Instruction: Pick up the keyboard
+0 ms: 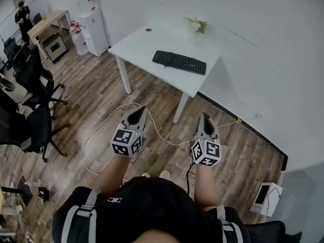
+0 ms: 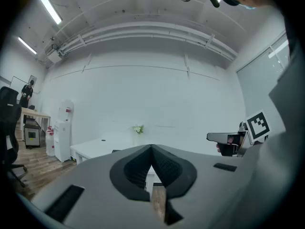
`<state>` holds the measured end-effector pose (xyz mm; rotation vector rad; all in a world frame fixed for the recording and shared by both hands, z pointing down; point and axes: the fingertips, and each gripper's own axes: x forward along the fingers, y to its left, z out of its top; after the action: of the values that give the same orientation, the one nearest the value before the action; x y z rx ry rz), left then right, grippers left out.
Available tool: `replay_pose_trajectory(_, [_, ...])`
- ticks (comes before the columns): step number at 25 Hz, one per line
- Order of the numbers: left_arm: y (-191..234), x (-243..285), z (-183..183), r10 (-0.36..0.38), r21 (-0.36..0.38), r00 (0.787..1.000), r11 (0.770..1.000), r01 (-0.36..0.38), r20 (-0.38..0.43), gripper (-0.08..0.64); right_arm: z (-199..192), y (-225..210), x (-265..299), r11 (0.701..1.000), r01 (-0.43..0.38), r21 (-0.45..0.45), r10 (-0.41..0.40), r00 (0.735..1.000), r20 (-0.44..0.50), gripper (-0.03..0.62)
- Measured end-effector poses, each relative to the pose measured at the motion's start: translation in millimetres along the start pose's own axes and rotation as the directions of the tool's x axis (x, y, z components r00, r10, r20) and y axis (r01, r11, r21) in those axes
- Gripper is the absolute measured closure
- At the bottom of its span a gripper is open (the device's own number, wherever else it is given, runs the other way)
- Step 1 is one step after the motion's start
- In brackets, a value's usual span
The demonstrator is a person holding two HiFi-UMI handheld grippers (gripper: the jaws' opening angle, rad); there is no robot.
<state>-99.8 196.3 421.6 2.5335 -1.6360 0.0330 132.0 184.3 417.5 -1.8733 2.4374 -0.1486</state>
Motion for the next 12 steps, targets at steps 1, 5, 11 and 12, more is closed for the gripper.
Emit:
replay_pose_trajectory(1, [0.2,-1.3,0.4,0.005,0.000,1.000,1.000,-0.005,0.002,0.560,-0.2,-0.4,-2.5,1.000,0.001,0.001,-0.001,1.000,0.001,0.589])
replay_pose_trajectory(5, [1.7,-3.8,2.9,0.015,0.006,1.000,1.000,-0.015,0.007,0.560,1.1,0.0,-4.1,1.000,0.002,0.001,-0.002,1.000,0.007,0.589])
replay_pose_trajectory(11, [7.7,-2.1,1.5,0.003,0.010,1.000,1.000,-0.003,0.001,0.560,-1.7,7.3,0.6,1.000,0.002,0.002,-0.002,1.000,0.003,0.589])
replay_pose_trajectory(12, [9.4,-1.6,1.7,0.000,0.009,1.000,1.000,0.000,0.001,0.560,-1.0,8.8,1.6,1.000,0.004,0.003,-0.004,1.000,0.007,0.589])
